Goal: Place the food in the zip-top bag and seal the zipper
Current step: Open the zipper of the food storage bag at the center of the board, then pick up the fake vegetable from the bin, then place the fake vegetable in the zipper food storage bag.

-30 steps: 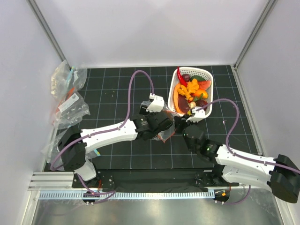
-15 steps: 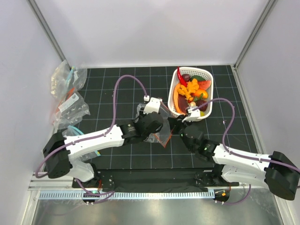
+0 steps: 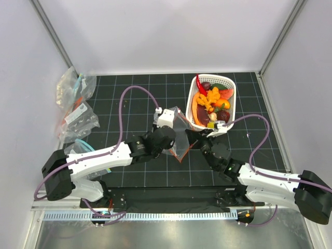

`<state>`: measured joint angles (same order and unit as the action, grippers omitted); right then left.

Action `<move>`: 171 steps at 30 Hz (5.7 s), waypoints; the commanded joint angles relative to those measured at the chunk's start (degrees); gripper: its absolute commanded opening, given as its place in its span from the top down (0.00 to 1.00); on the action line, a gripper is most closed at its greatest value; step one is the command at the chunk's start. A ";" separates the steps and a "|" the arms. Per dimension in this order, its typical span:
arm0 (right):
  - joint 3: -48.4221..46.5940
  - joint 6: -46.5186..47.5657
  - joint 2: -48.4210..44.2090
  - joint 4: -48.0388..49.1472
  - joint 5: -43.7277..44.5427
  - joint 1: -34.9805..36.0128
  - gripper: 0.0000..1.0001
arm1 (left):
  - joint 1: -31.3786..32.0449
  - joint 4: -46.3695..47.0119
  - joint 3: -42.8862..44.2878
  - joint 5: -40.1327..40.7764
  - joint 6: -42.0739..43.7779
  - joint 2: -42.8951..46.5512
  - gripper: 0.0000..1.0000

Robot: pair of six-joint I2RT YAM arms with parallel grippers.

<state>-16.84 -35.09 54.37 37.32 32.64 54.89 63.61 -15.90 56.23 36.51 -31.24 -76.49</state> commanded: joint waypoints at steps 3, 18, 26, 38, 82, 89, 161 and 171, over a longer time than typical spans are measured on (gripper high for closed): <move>0.58 -0.87 -1.99 5.22 2.34 -0.23 0.99 | 0.02 -2.02 5.29 0.84 -0.75 -3.84 1.00; -14.62 11.44 9.43 -18.78 -2.39 -0.23 0.49 | -0.24 -14.95 10.92 12.89 -0.84 -4.37 1.00; -12.78 15.05 6.63 -15.44 -10.50 -0.23 0.30 | -9.01 -15.31 11.10 1.03 -0.92 -6.83 1.00; -11.02 14.44 0.13 -17.02 -0.30 -0.84 0.23 | -14.04 -14.60 8.90 -5.32 -1.45 -2.53 1.00; -64.19 2.14 61.20 -43.02 16.21 -38.19 0.00 | -8.68 -23.92 13.56 9.63 -0.22 -2.18 1.00; -56.39 3.18 55.25 -32.59 14.21 -38.81 0.38 | -8.68 -23.39 13.56 9.28 0.13 -3.23 1.00; -30.36 -8.67 22.00 -35.30 28.43 0.65 0.79 | -7.72 -8.62 10.92 -17.69 -3.38 -10.52 1.00; -32.38 -5.16 25.17 -31.61 45.67 11.64 0.72 | -9.38 -8.89 11.36 -22.35 -4.35 -11.67 1.00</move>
<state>-46.33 -39.11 79.46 1.28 70.17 64.55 55.27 -28.23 66.46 17.72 -34.57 -87.72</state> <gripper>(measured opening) 0.623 0.011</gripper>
